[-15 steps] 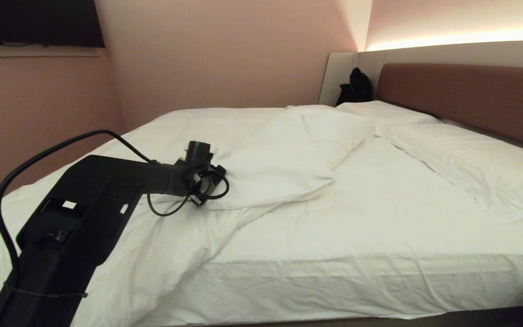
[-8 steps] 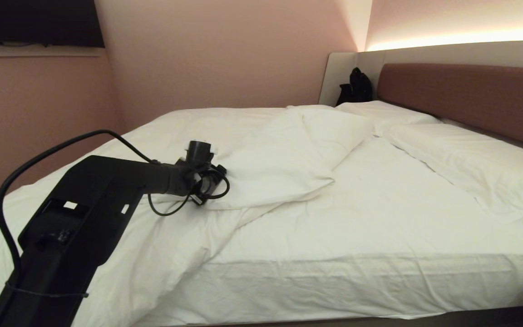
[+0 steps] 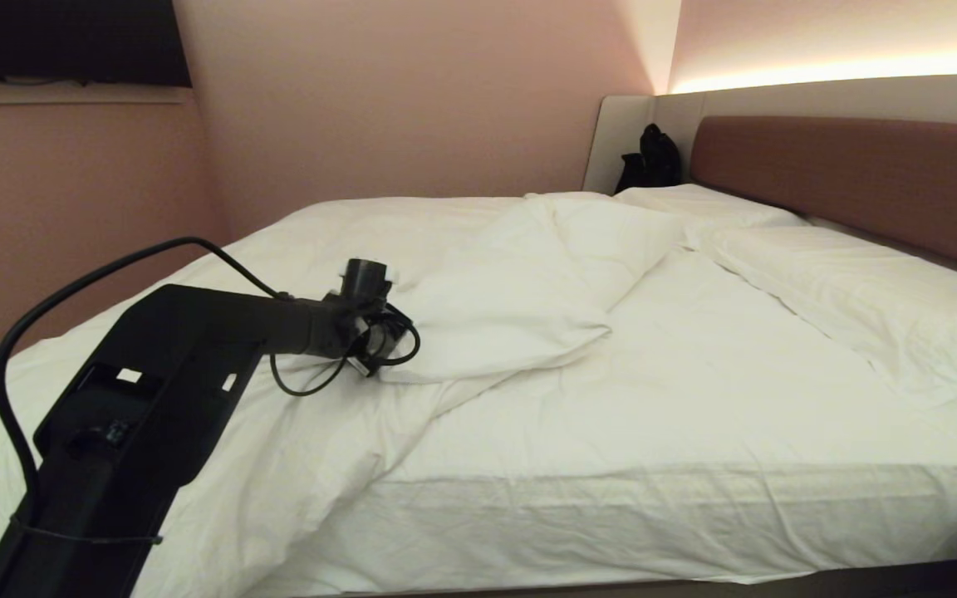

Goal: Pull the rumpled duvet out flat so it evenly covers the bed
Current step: Hold the folded corner of the quilt, then flatten the corners of the folded blanket

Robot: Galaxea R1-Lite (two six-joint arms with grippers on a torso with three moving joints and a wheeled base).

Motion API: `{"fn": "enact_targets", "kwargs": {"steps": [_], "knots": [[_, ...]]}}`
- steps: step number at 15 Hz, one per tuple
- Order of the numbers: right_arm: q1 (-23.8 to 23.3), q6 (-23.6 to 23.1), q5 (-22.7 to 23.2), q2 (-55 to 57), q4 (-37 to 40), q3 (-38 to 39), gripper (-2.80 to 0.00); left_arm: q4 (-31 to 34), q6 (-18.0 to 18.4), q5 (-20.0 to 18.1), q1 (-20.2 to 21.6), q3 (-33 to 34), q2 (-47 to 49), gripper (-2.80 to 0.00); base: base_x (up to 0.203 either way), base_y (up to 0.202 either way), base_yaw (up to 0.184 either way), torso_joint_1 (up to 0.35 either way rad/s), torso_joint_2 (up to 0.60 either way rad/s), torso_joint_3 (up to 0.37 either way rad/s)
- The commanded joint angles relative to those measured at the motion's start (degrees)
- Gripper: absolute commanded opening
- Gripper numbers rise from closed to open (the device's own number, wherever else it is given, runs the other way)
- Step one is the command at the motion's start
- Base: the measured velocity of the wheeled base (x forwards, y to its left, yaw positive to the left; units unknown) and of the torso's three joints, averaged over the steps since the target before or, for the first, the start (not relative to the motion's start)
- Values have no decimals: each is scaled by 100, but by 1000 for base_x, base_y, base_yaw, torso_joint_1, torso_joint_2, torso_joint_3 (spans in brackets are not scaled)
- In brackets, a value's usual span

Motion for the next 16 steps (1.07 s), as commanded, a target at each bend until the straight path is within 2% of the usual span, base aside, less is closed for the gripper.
{"fn": "enact_targets", "kwargs": {"steps": [1,5,9,13,16], "knots": [[0,1,0,4,-1,0,-280,9,-33,11,-9,-13,-14,-280,0,0,0,0,0,0],[0,1,0,3,-1,0,-280,22,-44,2,-40,18,-45,-280,0,0,0,0,0,0],[0,1,0,4,-1,0,-280,308,-158,-67,-220,3,-301,-280,0,0,0,0,0,0],[0,1,0,-5,-1,0,-280,581,-278,-193,-630,37,-815,-280,0,0,0,0,0,0],[0,1,0,4,-1,0,-280,892,-523,-543,-1121,54,-1395,-280,0,0,0,0,0,0]]}}
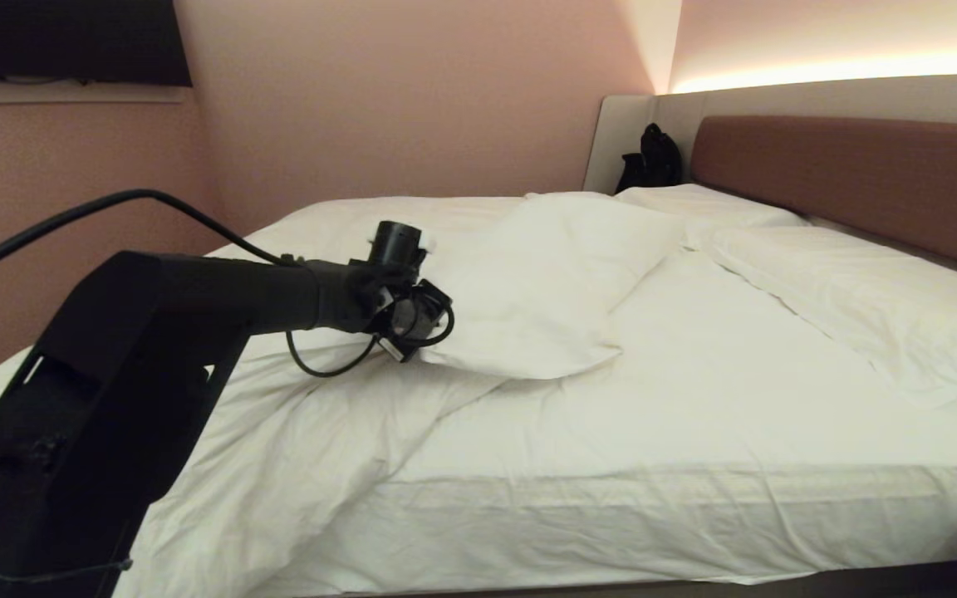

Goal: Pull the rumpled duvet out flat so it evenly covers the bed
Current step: Flatten the corners of the folded blanket

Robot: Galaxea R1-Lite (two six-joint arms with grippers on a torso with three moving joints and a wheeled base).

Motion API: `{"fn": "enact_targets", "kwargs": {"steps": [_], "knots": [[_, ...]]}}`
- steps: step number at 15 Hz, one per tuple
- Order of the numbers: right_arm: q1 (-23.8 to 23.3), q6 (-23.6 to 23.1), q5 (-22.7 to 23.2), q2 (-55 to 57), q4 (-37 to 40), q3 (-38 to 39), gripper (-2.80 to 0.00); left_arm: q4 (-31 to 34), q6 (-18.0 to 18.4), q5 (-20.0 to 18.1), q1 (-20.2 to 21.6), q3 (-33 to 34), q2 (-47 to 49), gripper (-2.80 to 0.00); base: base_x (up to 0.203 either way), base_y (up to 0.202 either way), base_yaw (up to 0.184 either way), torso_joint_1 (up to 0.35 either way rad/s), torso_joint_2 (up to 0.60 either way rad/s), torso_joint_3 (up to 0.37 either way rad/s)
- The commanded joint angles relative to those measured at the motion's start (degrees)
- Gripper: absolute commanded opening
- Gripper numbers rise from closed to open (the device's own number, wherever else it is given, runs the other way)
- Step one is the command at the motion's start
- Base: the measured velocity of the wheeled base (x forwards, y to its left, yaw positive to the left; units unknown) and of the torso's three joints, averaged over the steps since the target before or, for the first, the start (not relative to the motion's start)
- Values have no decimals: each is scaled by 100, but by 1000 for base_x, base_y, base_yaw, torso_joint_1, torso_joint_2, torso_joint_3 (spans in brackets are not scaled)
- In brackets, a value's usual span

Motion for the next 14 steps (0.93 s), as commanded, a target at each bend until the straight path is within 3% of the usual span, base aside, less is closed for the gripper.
{"fn": "enact_targets", "kwargs": {"steps": [1,14], "knots": [[0,-1,0,4,-2,0,-280,151,-198,-257,-351,20,-576,-280,0,0,0,0,0,0],[0,-1,0,4,-2,0,-280,369,-210,-566,-1553,642,-2316,-280,0,0,0,0,0,0]]}}
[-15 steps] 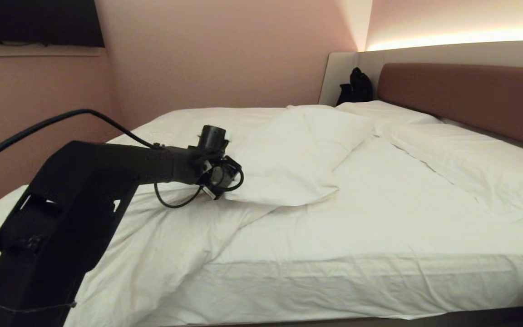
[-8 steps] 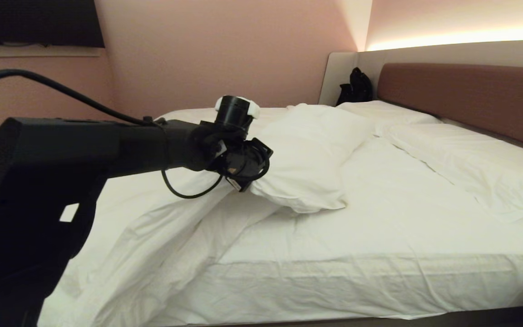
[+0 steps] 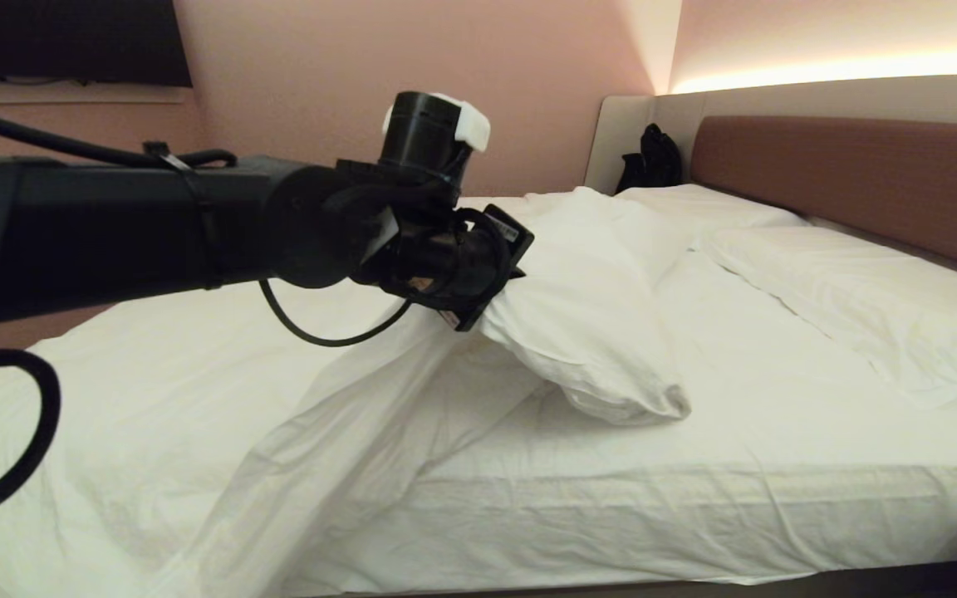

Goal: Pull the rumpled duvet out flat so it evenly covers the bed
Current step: Flatten the corners of the folded blanket

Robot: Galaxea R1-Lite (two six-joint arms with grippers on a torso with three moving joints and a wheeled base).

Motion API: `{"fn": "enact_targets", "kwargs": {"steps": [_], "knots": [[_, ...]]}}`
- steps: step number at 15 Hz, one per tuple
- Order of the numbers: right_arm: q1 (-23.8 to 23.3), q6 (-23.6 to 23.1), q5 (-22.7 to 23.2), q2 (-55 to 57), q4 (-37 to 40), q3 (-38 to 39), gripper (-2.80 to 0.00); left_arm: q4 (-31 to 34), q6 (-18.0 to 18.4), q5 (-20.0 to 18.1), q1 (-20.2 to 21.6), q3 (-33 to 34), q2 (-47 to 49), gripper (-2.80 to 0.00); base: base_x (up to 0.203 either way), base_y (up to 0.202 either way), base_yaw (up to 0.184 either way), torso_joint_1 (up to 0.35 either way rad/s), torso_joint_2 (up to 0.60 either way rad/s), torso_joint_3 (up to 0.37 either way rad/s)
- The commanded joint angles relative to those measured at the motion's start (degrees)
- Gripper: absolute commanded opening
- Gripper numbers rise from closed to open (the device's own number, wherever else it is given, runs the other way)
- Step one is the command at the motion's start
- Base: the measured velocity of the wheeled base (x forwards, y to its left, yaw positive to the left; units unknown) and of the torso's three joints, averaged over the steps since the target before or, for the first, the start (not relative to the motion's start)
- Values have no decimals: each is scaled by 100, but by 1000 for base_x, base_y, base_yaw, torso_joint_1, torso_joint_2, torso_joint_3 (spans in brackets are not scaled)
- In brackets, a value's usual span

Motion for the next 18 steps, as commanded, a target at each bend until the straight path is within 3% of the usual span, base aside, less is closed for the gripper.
{"fn": "enact_targets", "kwargs": {"steps": [1,8,18], "knots": [[0,-4,2,4,1,0,-280,1,-31,-29,-252,130,-446,-280,0,0,0,0,0,0],[0,-4,2,4,1,0,-280,-20,-30,-317,-1119,681,-842,-280,0,0,0,0,0,0],[0,-4,2,4,1,0,-280,-79,-21,-577,-1874,1041,-819,-280,0,0,0,0,0,0]]}}
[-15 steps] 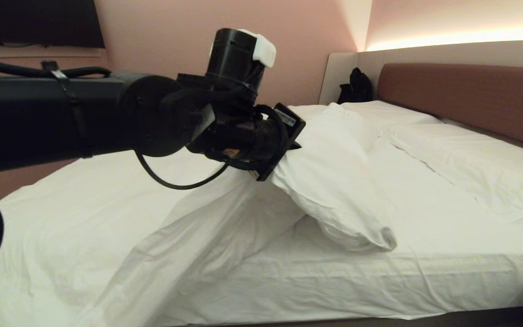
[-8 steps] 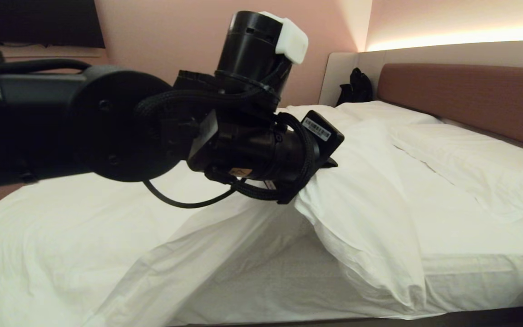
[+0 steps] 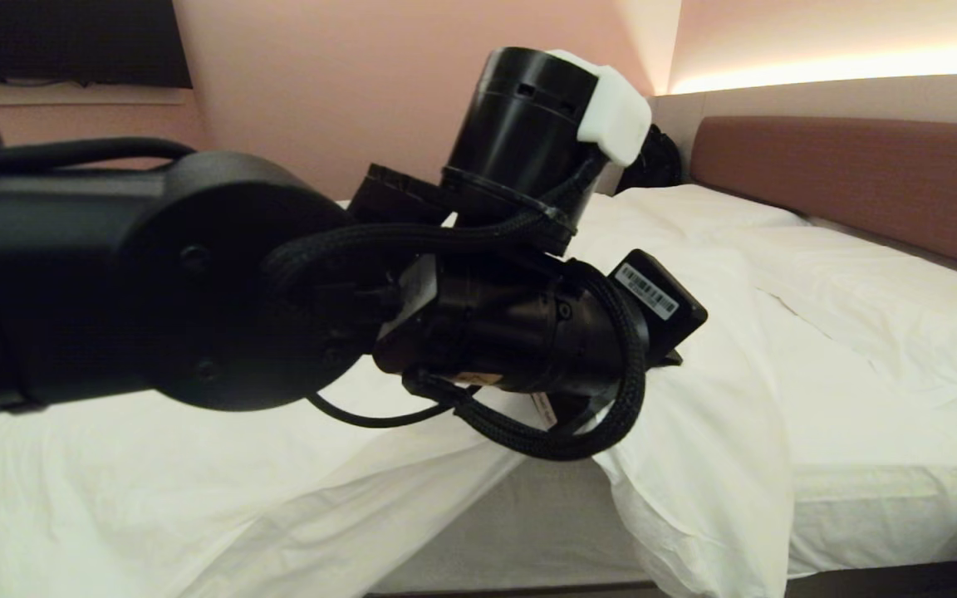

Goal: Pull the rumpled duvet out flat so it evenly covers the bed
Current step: Flatten the corners of the folded blanket

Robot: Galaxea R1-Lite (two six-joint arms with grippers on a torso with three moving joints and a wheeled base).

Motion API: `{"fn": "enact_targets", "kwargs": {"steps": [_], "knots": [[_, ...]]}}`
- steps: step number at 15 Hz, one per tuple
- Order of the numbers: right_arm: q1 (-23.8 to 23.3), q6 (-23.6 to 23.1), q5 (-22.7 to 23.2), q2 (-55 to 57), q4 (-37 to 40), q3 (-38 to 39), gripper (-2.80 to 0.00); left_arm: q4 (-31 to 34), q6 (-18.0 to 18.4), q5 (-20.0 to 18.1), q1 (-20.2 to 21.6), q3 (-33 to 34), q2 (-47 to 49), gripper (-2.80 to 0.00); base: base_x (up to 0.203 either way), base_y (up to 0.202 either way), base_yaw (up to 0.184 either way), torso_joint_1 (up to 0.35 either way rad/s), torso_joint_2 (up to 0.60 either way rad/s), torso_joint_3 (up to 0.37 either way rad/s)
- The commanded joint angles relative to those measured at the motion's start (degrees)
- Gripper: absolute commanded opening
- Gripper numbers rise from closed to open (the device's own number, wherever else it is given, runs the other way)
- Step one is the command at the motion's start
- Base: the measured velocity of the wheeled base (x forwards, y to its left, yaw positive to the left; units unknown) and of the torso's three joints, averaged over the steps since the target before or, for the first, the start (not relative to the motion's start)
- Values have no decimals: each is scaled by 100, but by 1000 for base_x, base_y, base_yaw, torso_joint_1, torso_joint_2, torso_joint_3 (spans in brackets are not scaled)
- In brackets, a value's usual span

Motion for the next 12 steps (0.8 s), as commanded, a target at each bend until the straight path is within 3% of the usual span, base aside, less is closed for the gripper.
{"fn": "enact_targets", "kwargs": {"steps": [1,12], "knots": [[-8,-4,0,-5,0,0,-280,7,-45,-14,-217,29,71,-280,0,0,0,0,0,0],[0,-4,0,4,0,0,-280,-230,-137,4,-613,-12,409,-280,0,0,0,0,0,0]]}}
